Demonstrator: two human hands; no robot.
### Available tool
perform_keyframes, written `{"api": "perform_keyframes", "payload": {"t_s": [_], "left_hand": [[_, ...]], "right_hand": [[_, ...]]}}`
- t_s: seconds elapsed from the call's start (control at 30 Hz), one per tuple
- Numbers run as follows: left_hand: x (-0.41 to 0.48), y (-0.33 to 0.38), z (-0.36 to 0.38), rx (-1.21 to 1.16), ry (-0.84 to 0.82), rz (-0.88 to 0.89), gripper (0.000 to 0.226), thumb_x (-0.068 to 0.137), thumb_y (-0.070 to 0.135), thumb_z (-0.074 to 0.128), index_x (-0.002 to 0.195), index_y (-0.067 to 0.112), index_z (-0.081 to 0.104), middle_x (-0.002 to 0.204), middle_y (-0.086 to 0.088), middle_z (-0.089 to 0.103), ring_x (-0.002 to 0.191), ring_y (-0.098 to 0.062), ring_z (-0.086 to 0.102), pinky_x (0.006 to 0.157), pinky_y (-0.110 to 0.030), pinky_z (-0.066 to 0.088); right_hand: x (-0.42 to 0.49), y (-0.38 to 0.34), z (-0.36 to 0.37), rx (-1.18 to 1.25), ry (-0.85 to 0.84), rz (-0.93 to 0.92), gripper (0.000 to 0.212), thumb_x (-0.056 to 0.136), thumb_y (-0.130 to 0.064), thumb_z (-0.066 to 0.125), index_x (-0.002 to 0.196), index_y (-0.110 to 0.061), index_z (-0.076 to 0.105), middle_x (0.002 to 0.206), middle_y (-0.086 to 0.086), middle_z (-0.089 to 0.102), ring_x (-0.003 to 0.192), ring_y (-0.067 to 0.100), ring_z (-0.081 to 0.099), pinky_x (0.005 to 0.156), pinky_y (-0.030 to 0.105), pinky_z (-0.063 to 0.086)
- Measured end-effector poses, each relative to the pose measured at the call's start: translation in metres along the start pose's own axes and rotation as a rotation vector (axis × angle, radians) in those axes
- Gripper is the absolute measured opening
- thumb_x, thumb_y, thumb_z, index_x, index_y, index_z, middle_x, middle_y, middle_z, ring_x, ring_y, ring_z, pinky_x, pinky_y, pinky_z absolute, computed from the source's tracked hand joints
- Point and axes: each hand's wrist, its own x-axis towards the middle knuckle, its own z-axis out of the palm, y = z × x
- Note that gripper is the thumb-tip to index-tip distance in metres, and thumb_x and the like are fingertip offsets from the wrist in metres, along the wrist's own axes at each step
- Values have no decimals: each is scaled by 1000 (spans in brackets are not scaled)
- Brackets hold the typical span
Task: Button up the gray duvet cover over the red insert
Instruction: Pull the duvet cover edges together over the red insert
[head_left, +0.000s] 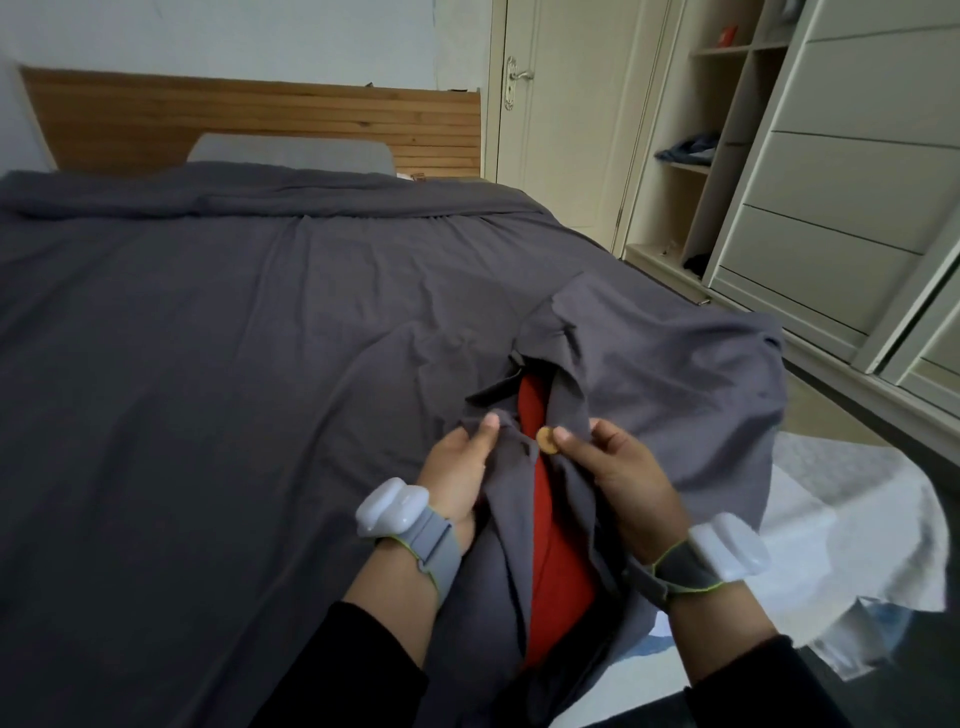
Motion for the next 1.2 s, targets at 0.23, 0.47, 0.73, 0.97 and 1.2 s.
{"api": "perform_keyframes", "payload": {"t_s": [0.23,0.47,0.73,0.97,1.2], "left_hand": [[-8,-5,-11,-54,-305,-217,40,78,24,71,114,6,65,108,-8,72,99,-19,67,85,-25,51],[-9,-6,-21,-75,-243,-235,32,88,10,59,118,-2,59,118,-18,66,107,-26,64,85,-28,52],[-1,-11,-21,-45,8,-111,34,94,12,50,120,-9,54,122,-28,59,115,-36,57,99,-37,45],[-8,-6,-18,-193,-55,-95,35,91,22,55,113,-4,61,112,-21,67,102,-27,64,91,-33,51],[-13,-8,-11,-87,-58,-59,33,90,27,58,111,3,63,106,-14,71,97,-23,69,89,-35,54]], "right_hand": [[-2,12,-1,-71,-16,59,15,82,-7,70,96,-3,67,93,15,75,81,22,71,73,29,58],[-2,6,-4,-75,4,148,15,83,-10,68,97,-3,69,78,11,72,64,15,68,59,24,55],[-1,6,-3,-64,15,163,11,85,-9,66,92,-2,68,70,10,69,59,17,62,58,26,51],[-3,-3,-3,15,-26,120,8,85,-9,64,88,-4,69,73,9,68,63,17,61,61,24,50],[-5,-3,-4,-80,-50,61,7,77,-11,73,82,-6,73,84,17,71,75,24,65,74,32,51]]}}
